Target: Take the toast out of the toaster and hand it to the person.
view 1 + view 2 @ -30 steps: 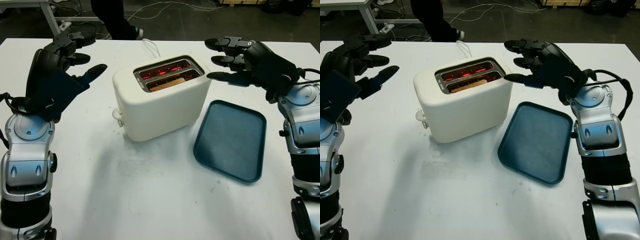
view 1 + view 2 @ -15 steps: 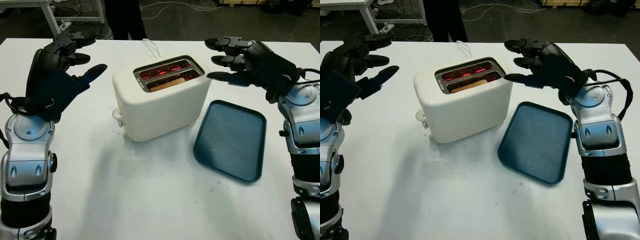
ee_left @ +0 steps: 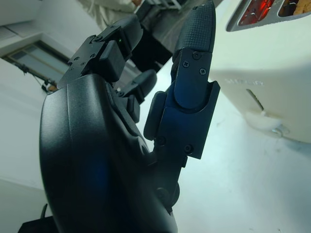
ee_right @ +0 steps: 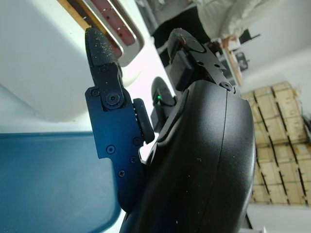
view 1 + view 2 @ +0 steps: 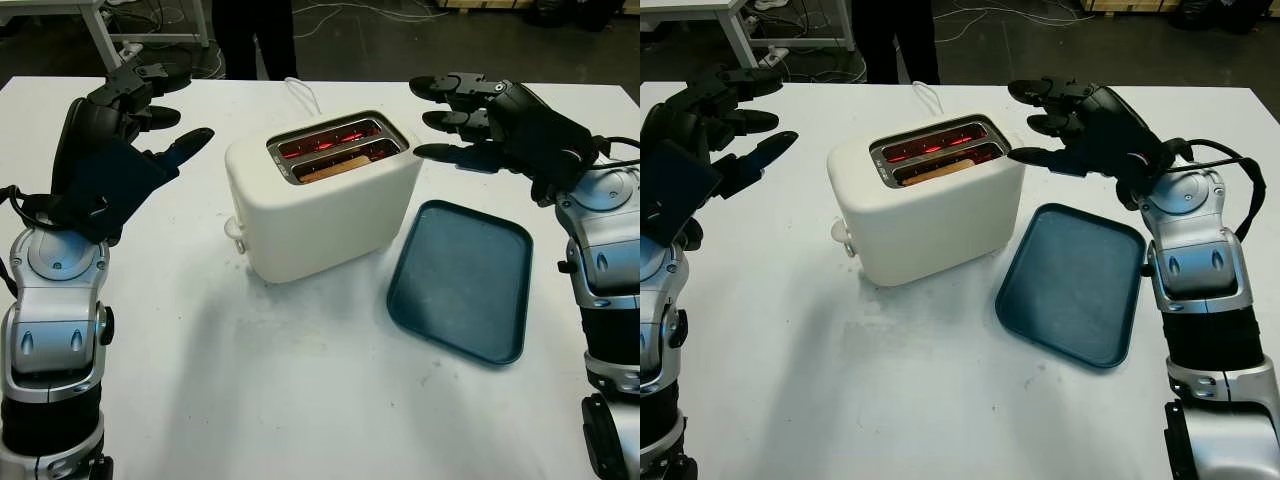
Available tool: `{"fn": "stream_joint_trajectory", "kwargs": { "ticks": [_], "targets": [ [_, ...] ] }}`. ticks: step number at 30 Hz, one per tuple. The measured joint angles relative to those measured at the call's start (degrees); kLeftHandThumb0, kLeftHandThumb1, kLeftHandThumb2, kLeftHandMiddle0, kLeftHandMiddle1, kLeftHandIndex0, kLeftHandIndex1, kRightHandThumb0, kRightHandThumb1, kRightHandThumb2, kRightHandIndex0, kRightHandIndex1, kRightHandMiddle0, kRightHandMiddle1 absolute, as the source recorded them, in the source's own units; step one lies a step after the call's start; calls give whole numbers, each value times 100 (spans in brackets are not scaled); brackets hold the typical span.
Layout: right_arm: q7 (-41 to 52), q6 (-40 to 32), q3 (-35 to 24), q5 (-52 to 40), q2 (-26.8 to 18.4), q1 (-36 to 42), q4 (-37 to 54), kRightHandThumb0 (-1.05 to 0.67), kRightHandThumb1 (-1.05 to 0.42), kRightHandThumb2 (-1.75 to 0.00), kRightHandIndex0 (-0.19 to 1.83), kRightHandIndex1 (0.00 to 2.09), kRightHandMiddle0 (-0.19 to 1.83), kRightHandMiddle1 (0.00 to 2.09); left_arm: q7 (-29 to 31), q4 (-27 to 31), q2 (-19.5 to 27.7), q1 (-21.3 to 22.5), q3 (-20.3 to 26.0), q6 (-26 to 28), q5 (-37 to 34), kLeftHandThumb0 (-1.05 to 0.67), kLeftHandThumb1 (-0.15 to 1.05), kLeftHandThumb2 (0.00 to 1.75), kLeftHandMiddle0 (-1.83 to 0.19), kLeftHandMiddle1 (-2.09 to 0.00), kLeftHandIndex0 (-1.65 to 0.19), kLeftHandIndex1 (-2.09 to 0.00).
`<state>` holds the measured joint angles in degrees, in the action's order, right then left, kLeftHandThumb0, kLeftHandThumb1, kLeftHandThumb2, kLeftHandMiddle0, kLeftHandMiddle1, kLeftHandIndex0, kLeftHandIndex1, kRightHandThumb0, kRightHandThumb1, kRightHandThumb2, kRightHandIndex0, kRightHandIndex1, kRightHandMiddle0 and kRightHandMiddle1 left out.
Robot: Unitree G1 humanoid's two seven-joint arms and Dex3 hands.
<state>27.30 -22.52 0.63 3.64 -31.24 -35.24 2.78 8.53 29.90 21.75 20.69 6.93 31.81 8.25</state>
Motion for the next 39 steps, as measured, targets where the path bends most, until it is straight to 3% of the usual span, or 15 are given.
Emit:
{"fn": "stream_joint_trajectory", "kwargs": {
  "ticks": [19, 25, 31, 35, 39],
  "targets": [
    [15, 64, 4, 25, -2, 0, -1, -61, -91, 0, 44, 6, 44, 1, 0, 0, 0, 0, 2, 0, -4, -70, 92, 13, -26, -86, -40, -46],
    [-78, 100, 1, 55, 0, 4, 0, -51, -85, 0, 47, 8, 47, 2, 0, 0, -1, -1, 3, 0, -5, -69, 92, 13, -26, -86, -41, -46],
    [-248, 595, -20, 158, 2, -136, -158, -33, -73, 0, 60, 15, 55, 6, 0, 0, 0, -4, 2, -1, 0, -70, 92, 14, -26, -86, -40, -46],
    [-254, 928, -71, 123, 65, -680, -558, -33, -64, -1, 74, 24, 69, 13, 0, 0, 4, -10, 3, -7, 2, -70, 92, 14, -27, -86, -40, -46],
    [-292, 1530, 141, 377, 92, -1257, -804, -45, -57, 0, 91, 36, 86, 21, 0, 0, 5, -11, 3, -9, 2, -71, 92, 14, -27, -85, -40, -46]
  ]
}}
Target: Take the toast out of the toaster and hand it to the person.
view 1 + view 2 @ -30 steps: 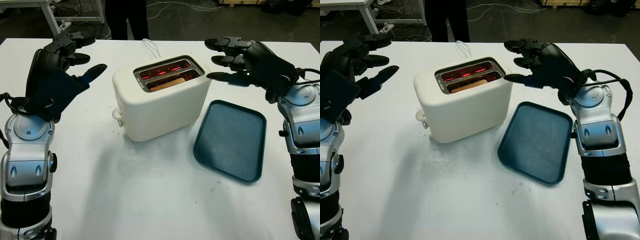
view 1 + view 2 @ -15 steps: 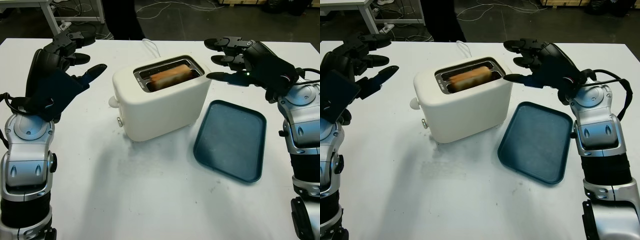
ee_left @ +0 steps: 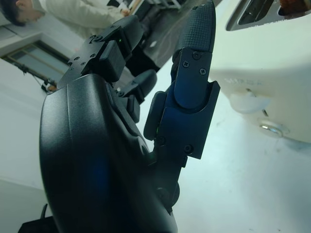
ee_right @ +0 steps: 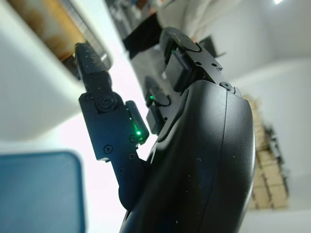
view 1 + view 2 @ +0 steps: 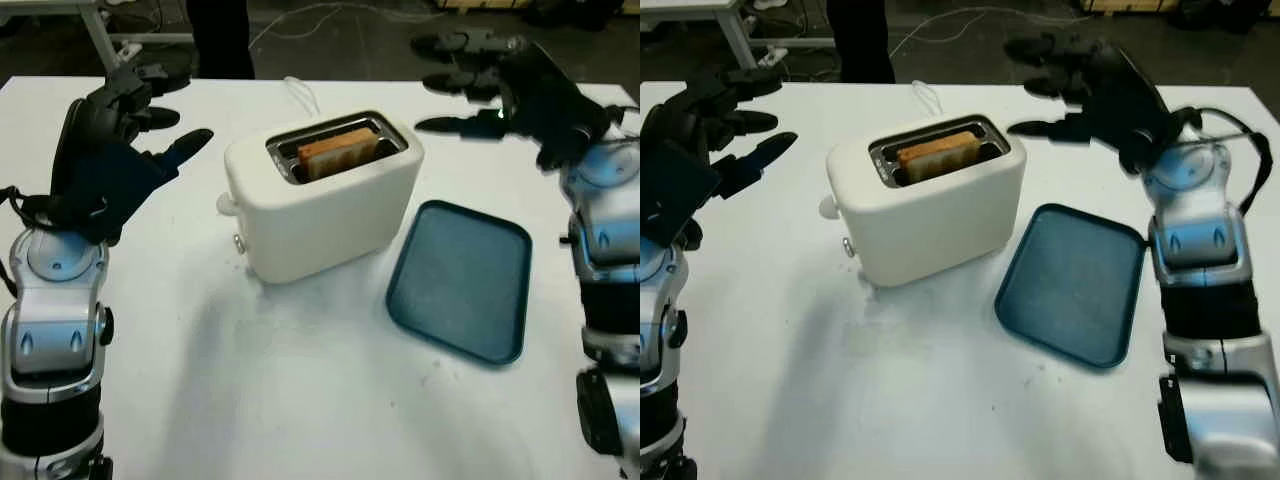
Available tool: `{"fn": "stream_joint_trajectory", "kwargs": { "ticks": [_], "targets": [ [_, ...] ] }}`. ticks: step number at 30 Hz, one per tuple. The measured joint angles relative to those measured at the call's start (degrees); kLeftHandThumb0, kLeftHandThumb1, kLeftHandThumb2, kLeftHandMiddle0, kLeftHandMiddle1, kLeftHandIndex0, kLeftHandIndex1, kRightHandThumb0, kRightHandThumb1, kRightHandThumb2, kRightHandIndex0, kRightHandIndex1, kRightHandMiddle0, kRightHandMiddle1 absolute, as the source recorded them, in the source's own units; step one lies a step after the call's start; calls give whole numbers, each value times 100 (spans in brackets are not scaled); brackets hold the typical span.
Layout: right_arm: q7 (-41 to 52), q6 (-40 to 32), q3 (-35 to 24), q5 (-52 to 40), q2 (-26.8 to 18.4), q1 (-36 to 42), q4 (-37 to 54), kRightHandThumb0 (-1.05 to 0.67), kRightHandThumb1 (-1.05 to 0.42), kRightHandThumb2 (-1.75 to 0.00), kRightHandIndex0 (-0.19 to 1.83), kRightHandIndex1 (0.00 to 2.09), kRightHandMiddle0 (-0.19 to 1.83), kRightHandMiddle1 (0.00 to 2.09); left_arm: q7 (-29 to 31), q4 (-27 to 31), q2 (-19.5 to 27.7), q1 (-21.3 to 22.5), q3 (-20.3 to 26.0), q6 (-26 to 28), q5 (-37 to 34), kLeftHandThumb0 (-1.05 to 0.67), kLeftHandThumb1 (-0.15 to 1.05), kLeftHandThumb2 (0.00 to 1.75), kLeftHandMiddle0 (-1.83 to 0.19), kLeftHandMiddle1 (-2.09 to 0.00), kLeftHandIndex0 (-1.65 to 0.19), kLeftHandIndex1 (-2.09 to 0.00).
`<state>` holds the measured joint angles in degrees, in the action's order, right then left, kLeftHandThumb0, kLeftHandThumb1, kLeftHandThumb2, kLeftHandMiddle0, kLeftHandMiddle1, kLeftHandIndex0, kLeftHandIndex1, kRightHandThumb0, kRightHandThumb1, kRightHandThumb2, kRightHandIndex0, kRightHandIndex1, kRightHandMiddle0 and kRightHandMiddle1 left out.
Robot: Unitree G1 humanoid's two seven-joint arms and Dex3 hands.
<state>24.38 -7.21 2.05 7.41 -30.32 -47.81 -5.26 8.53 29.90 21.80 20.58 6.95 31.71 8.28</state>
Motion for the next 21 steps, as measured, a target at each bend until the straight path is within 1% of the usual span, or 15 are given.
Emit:
{"fn": "stream_joint_trajectory", "kwargs": {
  "ticks": [5, 9, 11, 15, 17, 21],
  "targets": [
    [-9, 755, 557, 497, 84, -563, -498, -53, -57, 0, 92, 42, 91, 22, -1, -2, -2, -2, 4, -2, -2, -71, 92, 13, -27, -85, -41, -45],
    [83, 1285, 940, 726, 242, -804, -1035, -47, -58, -1, 86, 49, 89, 19, -4, -6, -2, -2, 3, -12, 3, -72, 92, 14, -28, -85, -41, -45],
    [145, 1392, 1131, 913, 296, -897, -1251, -44, -59, -1, 84, 50, 89, 18, -5, -6, -3, -1, 3, -16, 2, -72, 92, 13, -28, -85, -41, -45],
    [178, 1687, 1397, 1223, 406, -1044, -1744, -40, -60, -1, 85, 51, 92, 17, -6, -6, -5, -2, 3, -16, 2, -72, 92, 14, -28, -85, -41, -45],
    [172, 1919, 1506, 1366, 467, -1096, -1998, -38, -59, 0, 87, 57, 94, 16, -6, -7, -4, -2, 2, -16, 5, -72, 92, 14, -28, -85, -41, -45],
    [117, 2323, 1688, 1579, 561, -1164, -2467, -34, -58, 0, 88, 60, 97, 15, -7, -22, -4, -2, 2, -17, 6, -72, 92, 13, -28, -85, -41, -45]
  ]
}}
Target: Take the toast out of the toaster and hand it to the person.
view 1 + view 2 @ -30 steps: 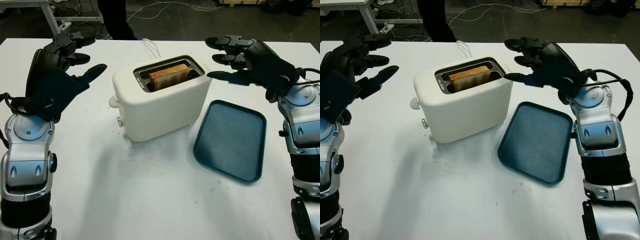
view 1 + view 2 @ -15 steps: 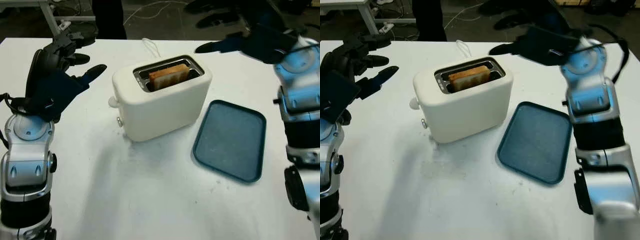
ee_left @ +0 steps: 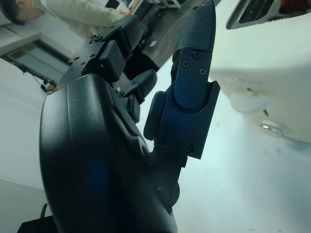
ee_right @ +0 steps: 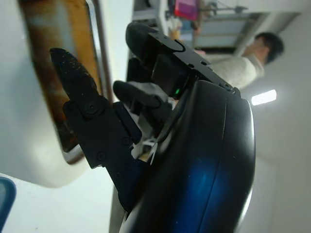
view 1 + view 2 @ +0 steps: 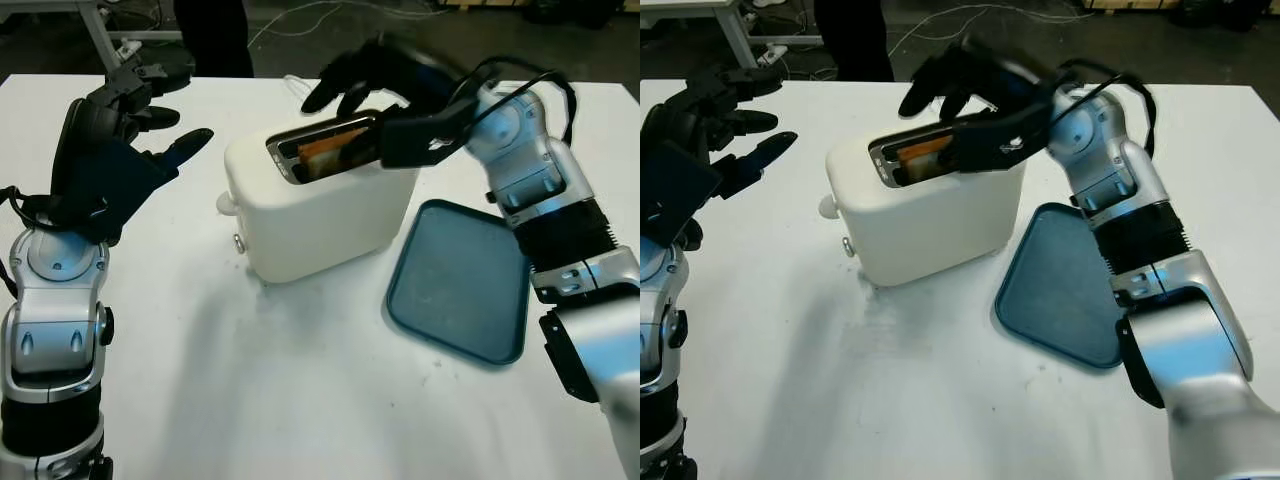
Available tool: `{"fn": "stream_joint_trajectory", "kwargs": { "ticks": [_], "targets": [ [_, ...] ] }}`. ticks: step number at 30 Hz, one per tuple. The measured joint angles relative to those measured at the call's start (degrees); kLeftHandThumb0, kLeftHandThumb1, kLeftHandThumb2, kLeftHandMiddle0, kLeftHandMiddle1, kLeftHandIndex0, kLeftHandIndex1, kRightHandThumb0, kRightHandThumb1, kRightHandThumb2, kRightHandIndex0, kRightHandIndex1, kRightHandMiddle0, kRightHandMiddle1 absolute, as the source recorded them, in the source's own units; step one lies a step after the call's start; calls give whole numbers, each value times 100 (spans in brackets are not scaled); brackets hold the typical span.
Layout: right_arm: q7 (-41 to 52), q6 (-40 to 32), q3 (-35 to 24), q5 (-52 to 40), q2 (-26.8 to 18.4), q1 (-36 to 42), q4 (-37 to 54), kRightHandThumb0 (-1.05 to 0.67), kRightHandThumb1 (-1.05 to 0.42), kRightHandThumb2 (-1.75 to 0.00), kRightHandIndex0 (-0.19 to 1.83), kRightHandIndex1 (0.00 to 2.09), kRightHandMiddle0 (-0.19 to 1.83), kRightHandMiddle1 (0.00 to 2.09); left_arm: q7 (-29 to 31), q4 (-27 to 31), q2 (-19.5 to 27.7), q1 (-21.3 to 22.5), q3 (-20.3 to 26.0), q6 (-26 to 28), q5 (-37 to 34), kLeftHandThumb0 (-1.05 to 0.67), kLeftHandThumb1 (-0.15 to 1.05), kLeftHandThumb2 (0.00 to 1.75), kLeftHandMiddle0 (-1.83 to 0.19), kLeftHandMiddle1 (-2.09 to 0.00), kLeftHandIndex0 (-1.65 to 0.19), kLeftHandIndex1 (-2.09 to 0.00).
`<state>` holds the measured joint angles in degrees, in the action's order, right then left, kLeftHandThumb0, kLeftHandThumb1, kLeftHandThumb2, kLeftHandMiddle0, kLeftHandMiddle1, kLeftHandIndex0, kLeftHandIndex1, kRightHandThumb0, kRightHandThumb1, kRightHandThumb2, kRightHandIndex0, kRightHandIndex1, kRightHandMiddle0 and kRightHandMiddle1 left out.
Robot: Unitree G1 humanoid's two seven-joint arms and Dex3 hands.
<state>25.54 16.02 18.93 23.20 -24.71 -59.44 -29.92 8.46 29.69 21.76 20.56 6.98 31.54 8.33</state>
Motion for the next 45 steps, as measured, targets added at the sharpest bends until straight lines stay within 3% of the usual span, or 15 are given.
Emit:
{"fn": "stream_joint_trajectory", "kwargs": {
  "ticks": [6, 14, 16, 17, 19, 20, 22, 25, 30, 38, 45],
  "targets": [
    [-210, 478, 127, 269, 69, -183, -451, -33, -60, -1, 89, 63, 100, 14, -13, -23, -1, 0, 0, -57, -2, -71, 92, 13, -27, -85, -41, -45],
    [-151, 446, 151, 297, 83, -179, -438, -30, -62, -1, 89, 63, 105, 13, -15, -29, -1, 0, 0, -61, -1, -72, 92, 13, -27, -84, -41, -45],
    [-32, 343, 151, 297, 82, -176, -359, -30, -64, -1, 94, 67, 108, 14, -16, -38, -1, 0, 0, -62, -2, -71, 92, 13, -27, -84, -41, -45],
    [15, 314, 151, 297, 80, -174, -322, -31, -65, -1, 101, 81, 114, 17, -16, -42, -1, -1, 0, -62, -2, -71, 92, 13, -27, -84, -41, -45],
    [54, 297, 155, 339, 65, -162, -240, -39, -67, 0, 107, 113, 126, 29, -16, -44, -1, -1, 0, -65, -2, -71, 92, 12, -27, -84, -41, -45],
    [50, 298, 160, 373, 54, -153, -197, -43, -69, 0, 108, 129, 126, 45, -16, -46, -1, -1, 0, -69, -2, -71, 92, 13, -27, -84, -41, -45],
    [-78, 328, 198, 528, 13, -131, -102, -54, -79, -1, 108, 160, 106, 115, -16, -47, -1, -1, 0, -81, -2, -71, 92, 13, -27, -84, -41, -45],
    [-385, 526, 264, 846, -79, -119, -34, -52, -90, -7, 112, 173, 99, 152, -16, -48, -1, -1, 2, -83, -2, -71, 92, 13, -27, -84, -41, -45],
    [-889, 838, 318, 1143, -172, -11, -20, -48, -92, -24, 116, 174, 90, 171, -16, -47, -42, -1, 15, -82, -5, -71, 92, 12, -27, -84, -41, -44],
    [-1151, 997, 259, 1185, -199, -14, -239, -45, -92, -26, 118, 175, 90, 175, -17, -46, -73, -4, 15, -80, -3, -70, 92, 11, -26, -85, -41, -45],
    [-1196, 771, -296, 871, -197, -341, -366, -45, -92, -28, 116, 175, 88, 175, -17, -44, -72, -11, 15, -80, -1, -71, 92, 12, -27, -84, -41, -44]
  ]
}}
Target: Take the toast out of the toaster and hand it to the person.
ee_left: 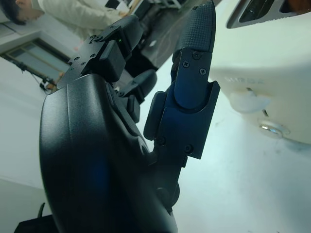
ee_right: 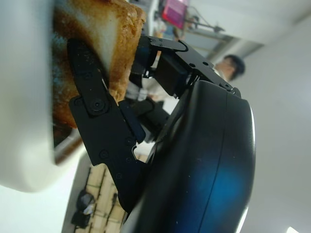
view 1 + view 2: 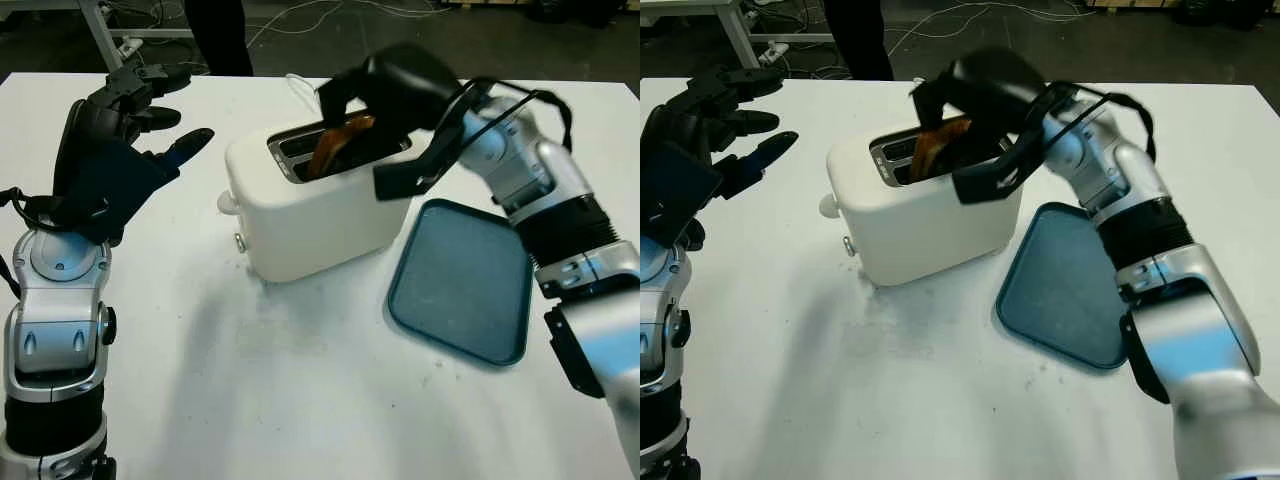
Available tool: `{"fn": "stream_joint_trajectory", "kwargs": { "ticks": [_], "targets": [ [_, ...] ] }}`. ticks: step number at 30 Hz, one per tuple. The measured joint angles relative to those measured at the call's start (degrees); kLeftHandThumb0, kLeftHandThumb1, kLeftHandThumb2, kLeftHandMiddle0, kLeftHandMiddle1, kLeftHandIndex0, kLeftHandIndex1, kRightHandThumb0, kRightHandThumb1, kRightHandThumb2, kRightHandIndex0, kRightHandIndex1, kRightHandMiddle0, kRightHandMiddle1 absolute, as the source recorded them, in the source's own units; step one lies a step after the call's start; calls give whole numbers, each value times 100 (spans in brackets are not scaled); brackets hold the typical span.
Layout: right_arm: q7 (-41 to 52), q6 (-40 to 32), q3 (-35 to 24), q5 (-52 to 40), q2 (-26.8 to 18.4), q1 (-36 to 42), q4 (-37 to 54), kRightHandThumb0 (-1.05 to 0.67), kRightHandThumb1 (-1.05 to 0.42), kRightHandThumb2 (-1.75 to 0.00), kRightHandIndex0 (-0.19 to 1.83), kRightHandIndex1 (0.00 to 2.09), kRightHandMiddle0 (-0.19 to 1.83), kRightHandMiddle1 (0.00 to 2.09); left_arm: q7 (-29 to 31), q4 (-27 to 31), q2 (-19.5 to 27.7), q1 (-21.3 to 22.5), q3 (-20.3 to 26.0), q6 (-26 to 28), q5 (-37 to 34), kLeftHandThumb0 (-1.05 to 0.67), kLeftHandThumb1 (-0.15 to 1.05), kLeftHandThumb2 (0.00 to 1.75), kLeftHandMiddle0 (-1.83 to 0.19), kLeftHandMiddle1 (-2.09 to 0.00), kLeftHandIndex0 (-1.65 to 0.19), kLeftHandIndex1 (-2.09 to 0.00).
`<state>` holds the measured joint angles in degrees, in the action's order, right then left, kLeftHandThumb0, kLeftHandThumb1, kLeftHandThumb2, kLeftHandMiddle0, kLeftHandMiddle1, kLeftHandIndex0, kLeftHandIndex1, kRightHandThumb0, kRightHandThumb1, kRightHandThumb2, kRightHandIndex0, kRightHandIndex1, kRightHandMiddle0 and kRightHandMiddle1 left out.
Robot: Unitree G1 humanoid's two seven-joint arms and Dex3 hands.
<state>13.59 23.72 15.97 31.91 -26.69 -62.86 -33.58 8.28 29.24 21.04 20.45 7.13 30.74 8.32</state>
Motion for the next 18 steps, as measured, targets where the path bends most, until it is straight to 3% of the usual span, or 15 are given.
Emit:
{"fn": "stream_joint_trajectory", "kwargs": {
  "ticks": [10, 12, 14, 18],
  "targets": [
    [-86, -377, -784, -715, -38, -708, -549, -43, -92, -38, 116, 175, 89, 175, -1, 1, 2, -8, -2, 1, 3, -71, 92, 13, -28, -84, -41, -44],
    [-208, -519, -919, -814, -62, -757, -656, -46, -92, -35, 113, 175, 82, 173, -1, 1, 3, -13, -2, 1, 3, -71, 92, 13, -28, -83, -41, -44],
    [-357, -687, -1020, -826, -120, -787, -783, -47, -92, -35, 107, 175, 78, 151, -1, 1, 3, -23, -1, 1, 3, -71, 92, 13, -28, -83, -42, -43],
    [-630, -822, -1164, -896, -226, -850, -1350, -46, -92, -33, 102, 175, 77, 167, -1, 0, 3, -28, -1, 0, 1, -71, 92, 13, -28, -83, -42, -43]
  ]
}}
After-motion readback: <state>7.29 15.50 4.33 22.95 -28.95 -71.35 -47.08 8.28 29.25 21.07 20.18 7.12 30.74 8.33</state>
